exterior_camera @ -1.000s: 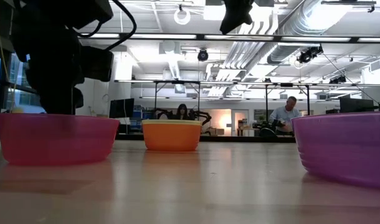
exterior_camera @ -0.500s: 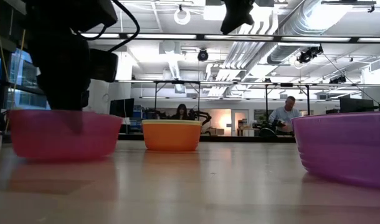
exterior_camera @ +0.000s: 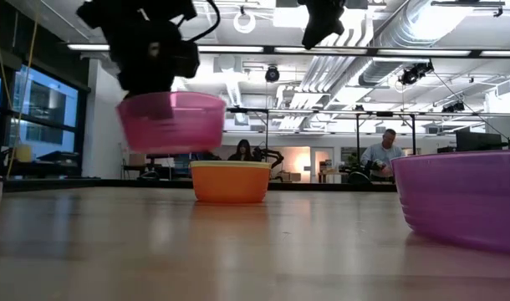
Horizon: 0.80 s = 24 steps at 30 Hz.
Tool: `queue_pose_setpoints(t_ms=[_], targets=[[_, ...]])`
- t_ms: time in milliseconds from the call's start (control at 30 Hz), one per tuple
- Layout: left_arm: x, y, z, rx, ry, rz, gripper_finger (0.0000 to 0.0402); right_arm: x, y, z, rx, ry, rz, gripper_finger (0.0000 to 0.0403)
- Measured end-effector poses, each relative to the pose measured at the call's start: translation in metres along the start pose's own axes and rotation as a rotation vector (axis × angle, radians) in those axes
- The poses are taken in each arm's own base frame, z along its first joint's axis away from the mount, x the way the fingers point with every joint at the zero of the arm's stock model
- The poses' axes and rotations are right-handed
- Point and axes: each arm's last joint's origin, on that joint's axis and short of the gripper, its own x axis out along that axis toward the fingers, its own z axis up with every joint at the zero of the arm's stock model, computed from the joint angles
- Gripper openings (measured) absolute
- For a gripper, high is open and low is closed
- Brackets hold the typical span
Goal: Nest bowls inside each other
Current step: Stack the pink bowl on top of the yellow bowl
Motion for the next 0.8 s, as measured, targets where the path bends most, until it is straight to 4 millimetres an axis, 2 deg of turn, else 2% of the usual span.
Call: queue_pose_setpoints(t_ms=[200, 433, 567, 800], targets=[[-0.019, 0.025, 0.033, -0.053, -0.078, 0.023, 0.0, 0.0, 0.0, -0.001, 0.0, 0.015, 0.001, 0.0098], [-0.03, 0.05, 0.054, -0.098, -0.138, 0.049, 0.0, 0.0, 0.0, -0.003, 0.008, 0.03, 0.007, 0.0098], [-0.017, 0.056, 0.059, -0.107, -0.095, 0.057, 0.0, 0.0, 0.0, -0.003, 0.011, 0.028, 0.013, 0.0098], [0.017, 0.05, 0.071, -0.078, 0.001, 0.032, 0.0, 0.0, 0.001, -0.003, 0.014, 0.029, 0.013, 0.0098]])
